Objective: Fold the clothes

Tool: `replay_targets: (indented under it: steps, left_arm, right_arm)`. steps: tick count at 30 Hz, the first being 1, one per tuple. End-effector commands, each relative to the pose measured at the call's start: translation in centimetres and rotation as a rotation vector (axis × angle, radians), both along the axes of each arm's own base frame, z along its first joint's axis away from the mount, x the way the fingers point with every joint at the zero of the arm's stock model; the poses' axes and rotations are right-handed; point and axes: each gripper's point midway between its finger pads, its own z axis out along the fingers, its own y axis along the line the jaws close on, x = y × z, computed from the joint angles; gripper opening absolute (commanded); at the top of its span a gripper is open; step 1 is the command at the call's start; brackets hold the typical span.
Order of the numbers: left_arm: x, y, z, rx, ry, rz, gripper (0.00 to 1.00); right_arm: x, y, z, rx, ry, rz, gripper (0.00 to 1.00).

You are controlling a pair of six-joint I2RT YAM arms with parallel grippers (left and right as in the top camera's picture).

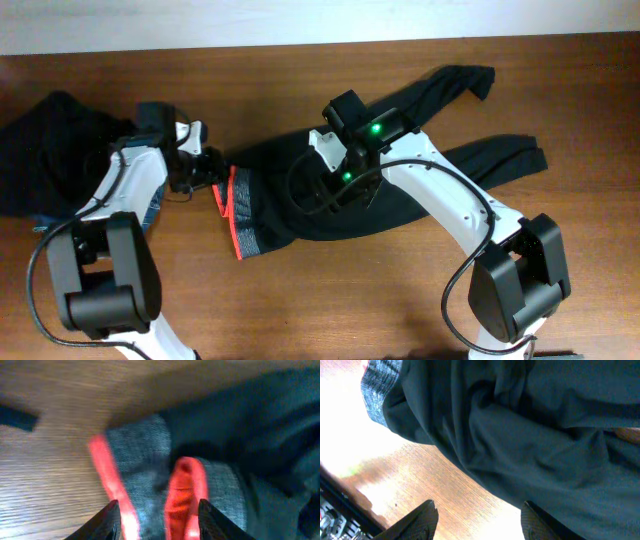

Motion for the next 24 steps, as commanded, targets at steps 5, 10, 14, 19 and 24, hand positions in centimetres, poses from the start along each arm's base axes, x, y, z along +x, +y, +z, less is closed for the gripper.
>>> replay_targets:
  steps: [5, 10, 14, 19, 24]
  left_arm:
    - [1.6, 0.6, 1.8, 0.348, -0.039, -0.114, 0.5]
    - [2.6, 0.8, 0.6, 0.395, -0.056, -0.133, 0.47]
    - [3.3, 0.5, -0.8, 0.391, -0.059, -0.154, 0.32]
    - [2.9, -1.3, -1.9, 0.339, -0.05, -0.236, 0.16]
    - [3.5, -2.6, -3.2, 0.346, -0.066, -0.279, 0.11]
  right_arm:
    - [0.5, 0.1, 1.5, 0.015, -0.065, 0.006, 0.59]
    - [0.7, 0.2, 1.6, 0.019, -0.071, 0.005, 0.59]
    - [0.7, 0.2, 1.6, 0.019, -0.071, 0.005, 0.56]
    - [1.7, -1.3, 1.3, -0.031, -0.077, -0.094, 0.56]
    - [3.6, -4.1, 1.4, -0.038, -0.056, -0.258, 0.56]
